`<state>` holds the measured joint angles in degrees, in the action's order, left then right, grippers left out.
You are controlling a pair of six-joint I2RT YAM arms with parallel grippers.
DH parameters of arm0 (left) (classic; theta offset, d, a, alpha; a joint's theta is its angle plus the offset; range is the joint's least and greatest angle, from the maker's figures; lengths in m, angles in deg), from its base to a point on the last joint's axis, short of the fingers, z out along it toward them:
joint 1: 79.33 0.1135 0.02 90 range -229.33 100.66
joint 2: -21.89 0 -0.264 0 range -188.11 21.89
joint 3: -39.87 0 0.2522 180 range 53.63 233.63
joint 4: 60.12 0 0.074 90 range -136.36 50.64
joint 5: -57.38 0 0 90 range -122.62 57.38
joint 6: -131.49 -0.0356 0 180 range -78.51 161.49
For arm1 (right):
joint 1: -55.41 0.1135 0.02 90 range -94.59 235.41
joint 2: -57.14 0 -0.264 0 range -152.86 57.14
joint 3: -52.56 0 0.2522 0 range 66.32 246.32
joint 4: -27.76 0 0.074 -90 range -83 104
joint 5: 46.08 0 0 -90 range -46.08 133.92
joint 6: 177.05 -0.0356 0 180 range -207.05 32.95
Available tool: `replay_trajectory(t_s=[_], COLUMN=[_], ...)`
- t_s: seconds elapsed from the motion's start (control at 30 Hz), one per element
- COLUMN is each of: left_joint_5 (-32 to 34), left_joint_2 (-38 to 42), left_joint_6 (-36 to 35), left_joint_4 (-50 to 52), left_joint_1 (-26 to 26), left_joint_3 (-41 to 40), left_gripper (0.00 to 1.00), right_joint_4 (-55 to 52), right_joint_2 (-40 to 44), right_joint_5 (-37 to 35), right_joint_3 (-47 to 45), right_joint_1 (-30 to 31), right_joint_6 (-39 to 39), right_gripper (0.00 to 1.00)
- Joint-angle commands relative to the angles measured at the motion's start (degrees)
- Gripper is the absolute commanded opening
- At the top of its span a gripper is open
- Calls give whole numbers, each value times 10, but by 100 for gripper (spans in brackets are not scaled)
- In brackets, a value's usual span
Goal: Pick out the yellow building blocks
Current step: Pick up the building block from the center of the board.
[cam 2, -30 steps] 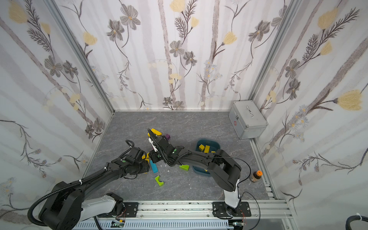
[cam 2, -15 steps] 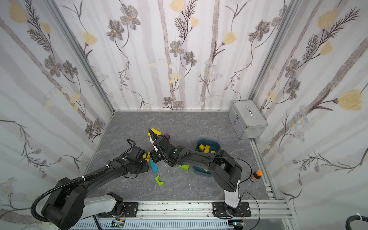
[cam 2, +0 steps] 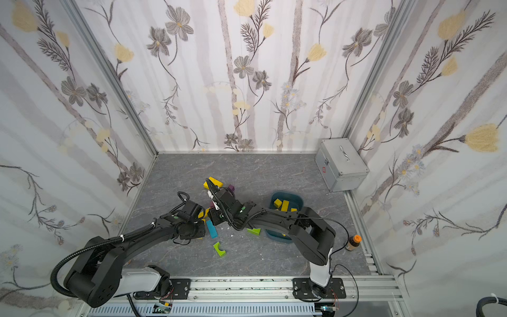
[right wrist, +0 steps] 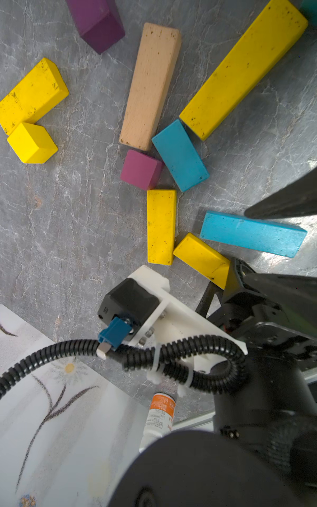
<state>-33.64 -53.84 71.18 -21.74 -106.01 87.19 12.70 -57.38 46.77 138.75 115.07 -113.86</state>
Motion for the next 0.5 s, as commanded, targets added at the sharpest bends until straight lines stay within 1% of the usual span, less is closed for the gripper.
replay_trajectory(t_s=[0.0, 0.27, 0.47], left_joint_5=[2, 3, 7], left_joint_2=[-7, -15, -17], left_joint_6=[-1, 1, 2], left_joint_4=[3, 7, 9], left_joint_1=[0, 0, 0], left_joint_3=[5, 6, 8], left_gripper=[42, 36, 35], right_joint_4=[25, 20, 23], right_joint_2=[0, -9, -7], right_joint_5=[-2, 8, 10], right_joint_3=[2, 2, 0], right_joint_1=[-1, -1, -1], right_joint_6=[-2, -4, -2], right_gripper=[35, 36, 36])
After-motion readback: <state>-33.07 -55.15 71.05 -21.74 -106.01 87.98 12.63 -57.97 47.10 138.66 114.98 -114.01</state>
